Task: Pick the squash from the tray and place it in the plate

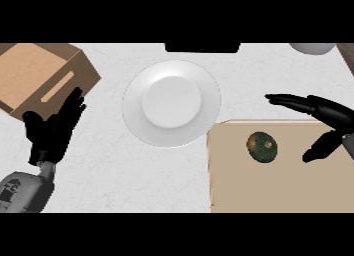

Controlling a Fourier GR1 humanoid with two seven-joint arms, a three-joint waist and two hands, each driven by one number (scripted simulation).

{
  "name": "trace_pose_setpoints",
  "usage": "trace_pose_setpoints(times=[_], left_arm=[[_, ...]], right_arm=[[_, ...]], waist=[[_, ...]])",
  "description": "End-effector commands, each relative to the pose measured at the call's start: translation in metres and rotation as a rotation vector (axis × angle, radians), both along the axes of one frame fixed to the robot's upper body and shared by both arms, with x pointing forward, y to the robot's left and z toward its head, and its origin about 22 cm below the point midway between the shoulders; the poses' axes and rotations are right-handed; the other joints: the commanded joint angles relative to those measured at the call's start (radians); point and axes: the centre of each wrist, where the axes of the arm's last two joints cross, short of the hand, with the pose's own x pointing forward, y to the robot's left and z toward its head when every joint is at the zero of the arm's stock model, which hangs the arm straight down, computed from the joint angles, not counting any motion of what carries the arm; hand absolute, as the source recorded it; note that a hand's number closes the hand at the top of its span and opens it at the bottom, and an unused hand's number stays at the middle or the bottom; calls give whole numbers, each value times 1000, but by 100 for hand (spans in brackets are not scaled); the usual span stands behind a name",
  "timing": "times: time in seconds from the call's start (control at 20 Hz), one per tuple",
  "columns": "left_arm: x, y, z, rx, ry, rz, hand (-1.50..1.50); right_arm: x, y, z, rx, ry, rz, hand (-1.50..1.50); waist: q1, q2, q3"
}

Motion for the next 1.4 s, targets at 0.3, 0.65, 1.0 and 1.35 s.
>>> trace_pose_setpoints(times=[0.3,0.65,1.0,1.35], left_arm=[[3,18,2,-18,-6,6,0],[-13,10,9,-9,11,16,0],[5,11,2,-5,4,40,0],[-15,-6,0,16,11,28,0]], right_arm=[[6,22,-17,-178,-32,130,-150],[7,51,-17,-265,-16,156,-150],[5,58,-28,-304,-41,138,-150],[17,67,-17,-349,-57,144,-150]], waist=[[-16,-4,-1],[-17,-8,-1],[-22,-5,-1],[-18,-6,-1]])
